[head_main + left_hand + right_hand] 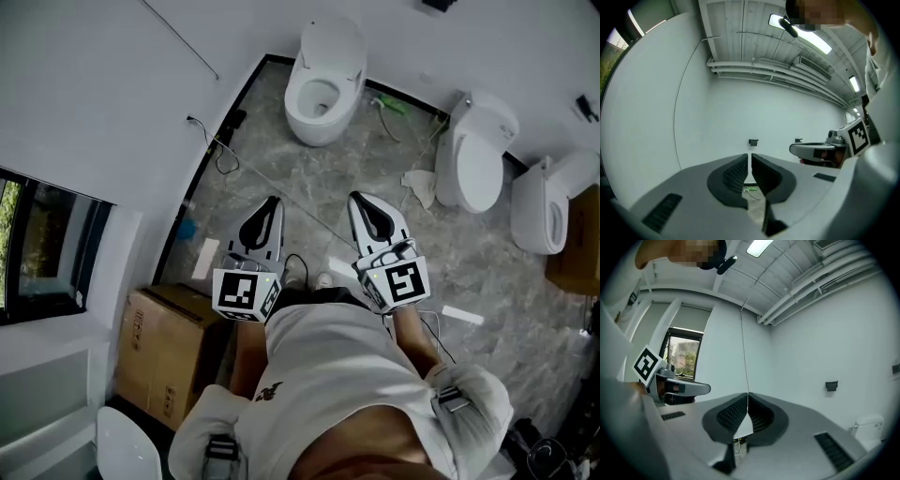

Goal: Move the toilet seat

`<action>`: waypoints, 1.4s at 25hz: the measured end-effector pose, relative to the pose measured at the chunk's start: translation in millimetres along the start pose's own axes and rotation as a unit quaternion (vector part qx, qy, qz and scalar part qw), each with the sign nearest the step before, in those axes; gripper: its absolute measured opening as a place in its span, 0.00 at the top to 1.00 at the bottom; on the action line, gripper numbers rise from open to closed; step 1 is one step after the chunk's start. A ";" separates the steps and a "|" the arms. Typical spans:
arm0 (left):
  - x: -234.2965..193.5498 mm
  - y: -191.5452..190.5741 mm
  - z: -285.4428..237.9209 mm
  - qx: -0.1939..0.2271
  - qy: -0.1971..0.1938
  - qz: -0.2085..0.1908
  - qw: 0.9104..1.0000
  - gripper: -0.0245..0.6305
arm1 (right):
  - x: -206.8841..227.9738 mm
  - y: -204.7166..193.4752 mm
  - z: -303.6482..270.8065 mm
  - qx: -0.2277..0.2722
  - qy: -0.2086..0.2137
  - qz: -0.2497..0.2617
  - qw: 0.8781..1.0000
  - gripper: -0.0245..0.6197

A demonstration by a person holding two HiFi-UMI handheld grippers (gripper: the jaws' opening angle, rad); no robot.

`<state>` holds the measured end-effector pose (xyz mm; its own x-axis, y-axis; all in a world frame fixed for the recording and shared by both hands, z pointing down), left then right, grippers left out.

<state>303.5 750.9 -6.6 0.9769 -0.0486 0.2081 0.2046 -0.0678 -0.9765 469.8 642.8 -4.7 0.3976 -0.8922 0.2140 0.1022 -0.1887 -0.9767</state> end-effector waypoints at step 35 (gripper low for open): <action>-189.4 -46.8 -158.8 0.006 -0.048 -0.001 0.999 0.90 | 33.7 -6.9 -234.4 -0.011 -0.047 0.006 0.999 0.93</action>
<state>99.1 605.0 8.6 0.9778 0.0477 0.2039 0.2065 -0.0559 -0.9769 268.7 517.9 5.4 0.4828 -0.8522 0.2019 0.0772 -0.1882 -0.9791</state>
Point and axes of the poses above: the fingertips, and each gripper's own axes: z backward along the fingers, x to its right, y out of its top, the point moved 7 cm from there along z, backward along the fingers, and after that the axes turned 14 degrees about -z, right-handed, at the moved point
